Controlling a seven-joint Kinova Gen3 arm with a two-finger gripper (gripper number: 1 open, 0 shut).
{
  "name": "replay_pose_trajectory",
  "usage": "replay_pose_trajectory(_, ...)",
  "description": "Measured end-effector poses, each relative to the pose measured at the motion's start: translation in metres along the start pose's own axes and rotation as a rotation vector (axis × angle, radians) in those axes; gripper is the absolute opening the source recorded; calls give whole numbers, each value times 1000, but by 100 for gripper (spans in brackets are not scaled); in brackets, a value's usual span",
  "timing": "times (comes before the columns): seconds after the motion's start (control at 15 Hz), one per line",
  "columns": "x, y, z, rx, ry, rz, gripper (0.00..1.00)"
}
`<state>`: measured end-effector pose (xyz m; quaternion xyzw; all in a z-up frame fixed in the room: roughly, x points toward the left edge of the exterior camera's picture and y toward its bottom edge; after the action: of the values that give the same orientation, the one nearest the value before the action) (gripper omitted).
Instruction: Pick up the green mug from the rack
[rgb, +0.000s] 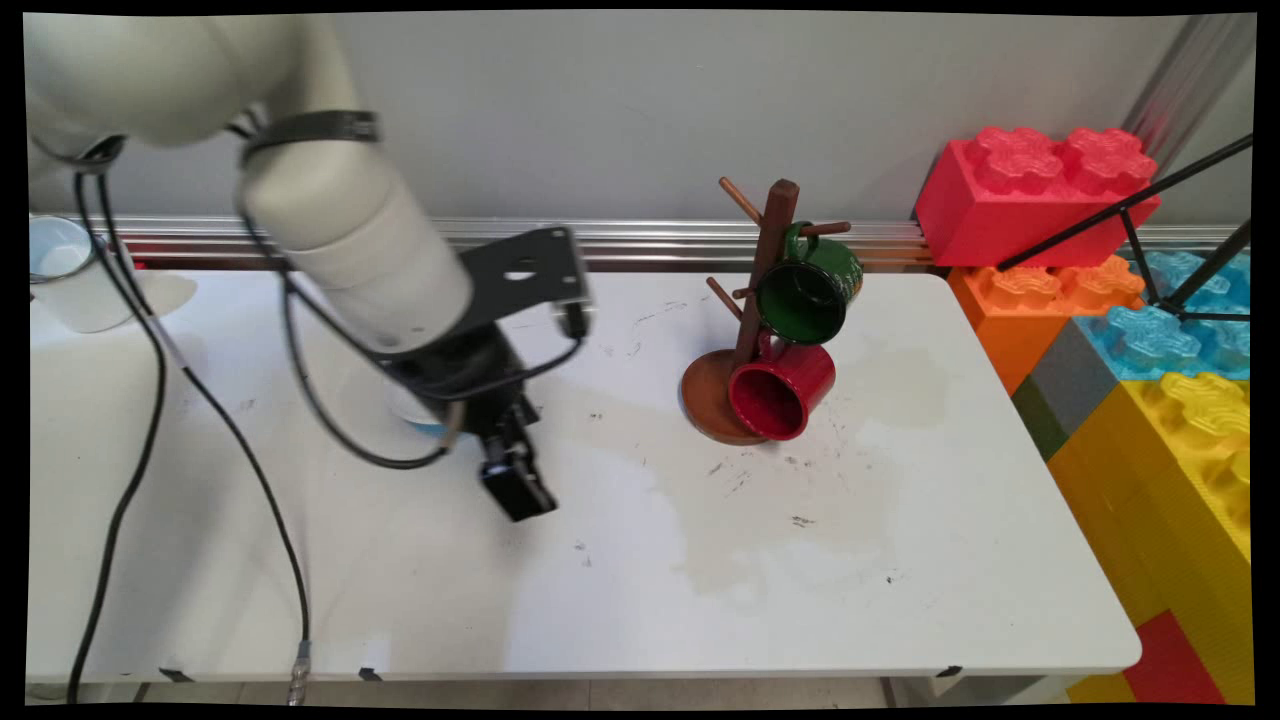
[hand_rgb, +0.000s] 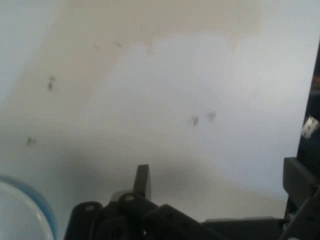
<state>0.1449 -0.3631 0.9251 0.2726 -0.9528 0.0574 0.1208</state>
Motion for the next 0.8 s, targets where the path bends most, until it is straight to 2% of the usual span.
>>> replay_pose_trajectory(0.4, 64, 23, 21, 29, 4, -88, 100)
replay_pose_trajectory(0.8, 96, 34, 28, 62, 36, -206, 100)
